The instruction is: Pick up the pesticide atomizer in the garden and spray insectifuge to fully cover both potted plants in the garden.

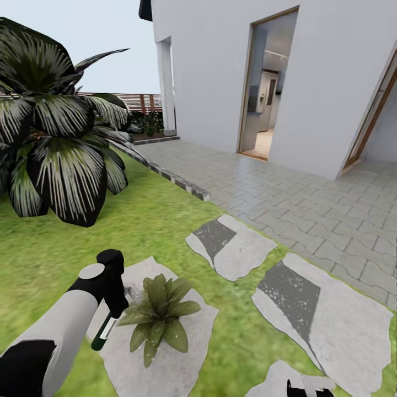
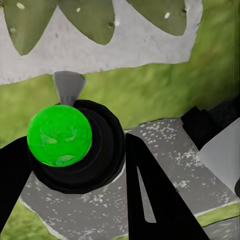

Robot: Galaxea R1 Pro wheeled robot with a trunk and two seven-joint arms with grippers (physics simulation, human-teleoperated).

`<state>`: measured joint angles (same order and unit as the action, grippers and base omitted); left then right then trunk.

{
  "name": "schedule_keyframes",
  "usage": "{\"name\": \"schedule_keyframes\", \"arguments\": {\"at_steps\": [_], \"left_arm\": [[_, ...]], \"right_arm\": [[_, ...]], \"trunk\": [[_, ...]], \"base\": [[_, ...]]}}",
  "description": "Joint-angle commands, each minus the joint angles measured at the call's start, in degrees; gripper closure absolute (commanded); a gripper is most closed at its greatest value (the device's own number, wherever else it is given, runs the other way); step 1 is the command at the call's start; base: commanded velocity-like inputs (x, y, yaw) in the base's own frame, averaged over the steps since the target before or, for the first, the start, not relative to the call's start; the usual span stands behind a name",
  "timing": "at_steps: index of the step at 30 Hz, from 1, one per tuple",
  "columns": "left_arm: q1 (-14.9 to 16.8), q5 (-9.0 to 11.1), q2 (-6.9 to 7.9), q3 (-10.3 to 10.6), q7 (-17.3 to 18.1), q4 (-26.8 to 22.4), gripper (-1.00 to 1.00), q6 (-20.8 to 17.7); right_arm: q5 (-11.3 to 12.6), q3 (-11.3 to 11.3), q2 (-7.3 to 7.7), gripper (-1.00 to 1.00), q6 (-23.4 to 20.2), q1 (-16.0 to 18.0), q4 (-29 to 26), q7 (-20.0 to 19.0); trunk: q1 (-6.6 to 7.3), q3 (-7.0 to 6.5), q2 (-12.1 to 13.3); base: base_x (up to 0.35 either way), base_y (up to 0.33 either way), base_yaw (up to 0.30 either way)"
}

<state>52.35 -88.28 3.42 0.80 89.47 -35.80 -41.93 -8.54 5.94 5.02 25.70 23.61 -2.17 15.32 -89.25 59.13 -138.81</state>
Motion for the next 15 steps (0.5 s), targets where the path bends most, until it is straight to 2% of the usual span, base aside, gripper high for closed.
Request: {"name": "schedule_keyframes", "arguments": {"at_steps": [1,7,15], "left_arm": [[0.02,-0.40,0.01,0.08,0.53,-0.06,1.00,-0.61],[0.02,-0.40,0.03,0.08,0.53,-0.06,1.00,-0.65],[0.04,-0.40,0.10,0.12,0.53,-0.06,1.00,-1.20]], "right_arm": [[-0.60,0.47,-0.01,-1.00,0.14,0.03,0.06,0.15],[-0.60,0.47,-0.08,-1.00,0.14,0.04,0.06,0.15],[-0.60,0.47,-0.19,-1.00,0.14,0.04,0.06,0.15]], "trunk": [[0.00,0.06,-0.02],[0.00,0.06,-0.02],[0.00,0.06,-0.02]], "base": [[0.122,-0.269,0.000],[0.090,-0.275,0.013],[0.127,-0.260,0.254]]}}
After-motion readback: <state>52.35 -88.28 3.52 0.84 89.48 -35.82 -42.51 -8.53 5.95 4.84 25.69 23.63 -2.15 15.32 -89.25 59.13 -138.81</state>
